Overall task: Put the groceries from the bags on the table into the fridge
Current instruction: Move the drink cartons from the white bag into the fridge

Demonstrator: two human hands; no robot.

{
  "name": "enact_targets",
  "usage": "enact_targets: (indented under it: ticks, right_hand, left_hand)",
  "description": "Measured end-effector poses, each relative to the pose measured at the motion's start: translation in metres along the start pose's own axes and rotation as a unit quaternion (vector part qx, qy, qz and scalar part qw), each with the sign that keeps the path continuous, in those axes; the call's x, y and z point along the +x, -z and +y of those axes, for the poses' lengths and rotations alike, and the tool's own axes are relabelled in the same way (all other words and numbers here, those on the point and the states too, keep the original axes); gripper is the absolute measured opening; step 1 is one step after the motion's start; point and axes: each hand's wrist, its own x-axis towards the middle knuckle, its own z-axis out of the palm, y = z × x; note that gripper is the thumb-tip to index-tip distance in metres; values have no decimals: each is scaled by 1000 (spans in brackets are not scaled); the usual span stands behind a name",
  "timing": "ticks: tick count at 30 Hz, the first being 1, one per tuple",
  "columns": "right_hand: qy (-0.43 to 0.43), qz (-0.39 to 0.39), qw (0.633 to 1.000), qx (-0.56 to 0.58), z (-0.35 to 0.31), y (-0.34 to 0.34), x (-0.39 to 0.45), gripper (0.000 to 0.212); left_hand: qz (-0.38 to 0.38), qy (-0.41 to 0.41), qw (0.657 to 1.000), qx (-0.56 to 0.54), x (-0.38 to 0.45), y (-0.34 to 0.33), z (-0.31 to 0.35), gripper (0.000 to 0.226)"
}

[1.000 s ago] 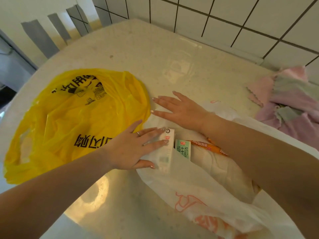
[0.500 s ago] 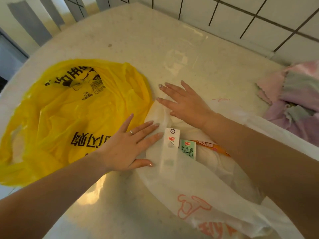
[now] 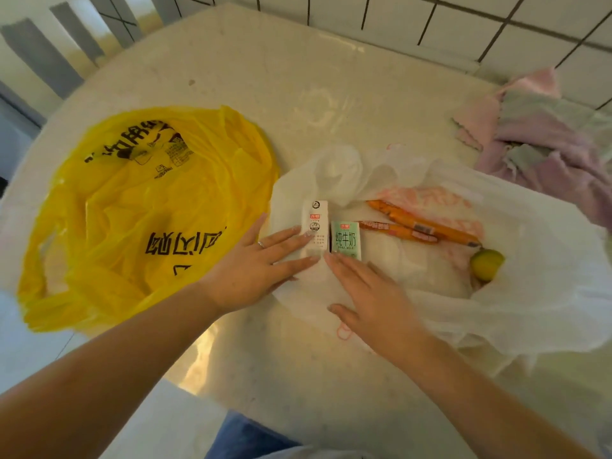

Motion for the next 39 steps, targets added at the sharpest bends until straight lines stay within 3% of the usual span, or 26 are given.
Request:
enact_targets:
  ticks: [7,11,16,22,27,30,32,39]
  right_hand:
    - [-17,41,999,10,-39,-14,-25,92]
    - [-33,61,998,-4,-55,-25,-28,80]
    - [-46,32,998,-29,-67,-56,-36,67]
    - [-78,33,995,-57,-73,-68,-37,66]
    - [-92,162,982,15,-65,-28,-16,39]
    - [-87,204,975,21,-33,-2,8,37]
    - [-95,180,979,-32,-10,11,28,40]
    - [-92,-91,964,-230,49,20,79,54]
  left_hand:
    - [-46,-17,998,30,-23,1,-17,47]
    - [-78,-46,995,42,-34,-6,-30,64]
    - [-156,-41,984,70,-44,-20,-25,53]
    - [-101,-64,991,54,-48,-19,-27,60]
    - [-3,-67,998,-10,-19,2,-23,65]
    - [18,-55,997,-45,9,13,-23,71]
    - [-2,-42,998,-50,28,19,-24,76]
    - [-95,21,995,-37,52,7,-46,83]
